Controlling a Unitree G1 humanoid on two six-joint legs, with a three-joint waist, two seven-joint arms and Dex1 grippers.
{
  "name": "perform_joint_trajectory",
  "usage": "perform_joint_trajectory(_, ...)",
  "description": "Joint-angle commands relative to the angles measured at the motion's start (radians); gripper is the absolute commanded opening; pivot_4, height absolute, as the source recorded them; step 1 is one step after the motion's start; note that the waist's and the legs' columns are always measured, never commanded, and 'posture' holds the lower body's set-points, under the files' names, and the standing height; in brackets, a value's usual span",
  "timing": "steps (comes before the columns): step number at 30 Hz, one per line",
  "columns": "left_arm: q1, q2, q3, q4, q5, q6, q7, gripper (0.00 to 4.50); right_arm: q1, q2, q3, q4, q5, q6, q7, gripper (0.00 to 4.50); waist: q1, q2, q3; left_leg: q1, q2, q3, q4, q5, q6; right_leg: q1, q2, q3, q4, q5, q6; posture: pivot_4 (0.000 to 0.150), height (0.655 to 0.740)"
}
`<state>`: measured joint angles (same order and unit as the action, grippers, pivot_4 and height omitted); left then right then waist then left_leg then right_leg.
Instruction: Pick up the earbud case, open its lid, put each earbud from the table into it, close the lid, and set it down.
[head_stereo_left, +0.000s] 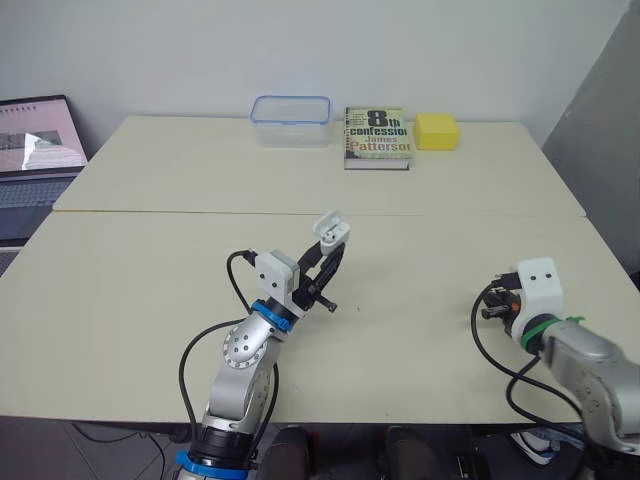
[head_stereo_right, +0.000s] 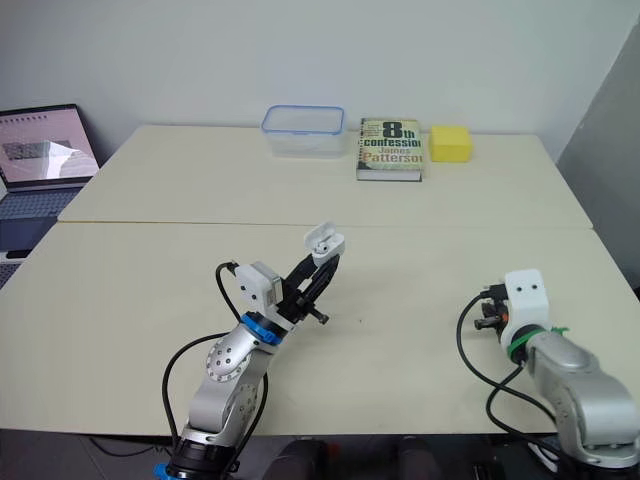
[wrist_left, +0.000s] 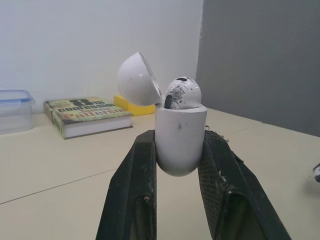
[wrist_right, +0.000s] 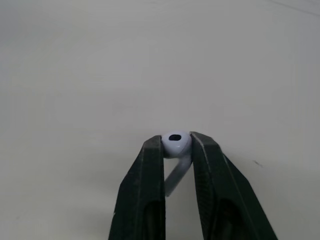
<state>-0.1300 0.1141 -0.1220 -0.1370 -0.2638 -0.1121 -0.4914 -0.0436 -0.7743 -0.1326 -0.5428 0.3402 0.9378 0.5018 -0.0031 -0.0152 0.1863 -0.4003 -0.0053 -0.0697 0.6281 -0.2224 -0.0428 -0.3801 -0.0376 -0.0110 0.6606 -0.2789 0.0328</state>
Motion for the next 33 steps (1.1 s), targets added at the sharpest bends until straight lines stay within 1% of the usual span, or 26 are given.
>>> perform_joint_trajectory(1, 0.012, 0.002, -0.008, -0.069, -0.001, -0.002, 0.002, 0.76, 0.032, -0.226, 0.090, 0.076, -0.066, -0.342, 0.359, 0.40, 0.000, 0.000, 0.000, 0.000, 0.000, 0.000, 0.000, 0.000, 0.000, 0.000, 0.000, 0.000, 0.000, 0.000, 0.000, 0.150, 0.7400)
perform_joint_trajectory(5, 0.037, 0.010, -0.008, -0.104, 0.002, 0.013, 0.009, 0.76, 0.032, -0.404, 0.141, 0.247, -0.107, -0.649, 0.651, 0.40, 0.001, -0.002, 0.001, 0.000, 0.000, 0.001, 0.001, 0.000, 0.000, 0.001, 0.000, 0.001, -0.001, 0.000, 0.000, 0.150, 0.7400)
perform_joint_trajectory(9, 0.060, 0.020, -0.004, -0.136, 0.006, 0.031, 0.020, 0.76, -0.009, -0.472, 0.204, 0.410, -0.161, -0.854, 0.822, 0.40, 0.001, -0.002, 0.001, 0.000, 0.000, 0.001, 0.002, 0.000, 0.000, 0.001, -0.001, 0.001, -0.001, 0.000, 0.001, 0.150, 0.7400)
perform_joint_trajectory(13, 0.080, 0.029, -0.006, -0.167, 0.006, 0.047, 0.031, 0.76, -0.071, -0.477, 0.262, 0.533, -0.220, -0.956, 0.915, 0.40, 0.001, -0.002, 0.001, 0.001, 0.000, 0.001, 0.002, 0.000, 0.000, 0.001, -0.001, 0.001, 0.000, 0.000, 0.001, 0.150, 0.7400)
perform_joint_trajectory(18, 0.102, 0.039, -0.008, -0.204, 0.006, 0.067, 0.040, 0.76, -0.126, -0.463, 0.312, 0.608, -0.279, -1.043, 0.973, 0.40, 0.003, -0.002, 0.001, 0.001, 0.000, 0.001, 0.002, 0.000, 0.000, 0.001, -0.001, 0.001, 0.000, 0.000, 0.000, 0.150, 0.7400)
perform_joint_trajectory(22, 0.121, 0.046, -0.013, -0.234, 0.006, 0.087, 0.049, 0.76, -0.169, -0.446, 0.341, 0.651, -0.316, -1.075, 0.993, 0.40, 0.003, -0.002, 0.001, 0.001, 0.000, 0.001, 0.002, 0.000, 0.000, 0.002, -0.001, 0.001, 0.000, 0.000, 0.000, 0.150, 0.7400)
perform_joint_trajectory(24, 0.129, 0.047, -0.014, -0.246, 0.007, 0.095, 0.053, 0.76, -0.184, -0.435, 0.345, 0.656, -0.317, -1.055, 0.997, 0.40, 0.003, -0.002, 0.001, 0.002, 0.000, 0.001, 0.002, 0.000, 0.000, 0.003, -0.001, 0.001, 0.000, 0.000, 0.000, 0.150, 0.7400)
perform_joint_trajectory(26, 0.135, 0.049, -0.015, -0.255, 0.008, 0.102, 0.057, 0.76, -0.189, -0.428, 0.344, 0.651, -0.315, -1.050, 0.995, 1.12, 0.003, -0.002, 0.001, 0.003, 0.000, 0.000, 0.002, 0.000, 0.000, 0.004, -0.001, 0.001, 0.000, 0.000, 0.000, 0.150, 0.7400)
perform_joint_trajectory(31, 0.143, 0.048, -0.018, -0.265, 0.009, 0.113, 0.064, 0.76, -0.179, -0.428, 0.322, 0.623, -0.299, -1.087, 0.990, 2.72, 0.002, -0.003, 0.001, 0.008, 0.001, 0.001, 0.002, 0.000, 0.000, 0.008, -0.001, 0.002, 0.000, 0.000, 0.000, 0.150, 0.7400)
perform_joint_trajectory(33, 0.145, 0.047, -0.021, -0.268, 0.008, 0.117, 0.066, 0.76, -0.175, -0.434, 0.297, 0.601, -0.275, -1.098, 0.988, 2.73, 0.002, -0.002, 0.001, 0.008, 0.001, 0.001, 0.002, 0.000, 0.000, 0.008, -0.001, 0.002, 0.000, 0.000, 0.000, 0.150, 0.7400)
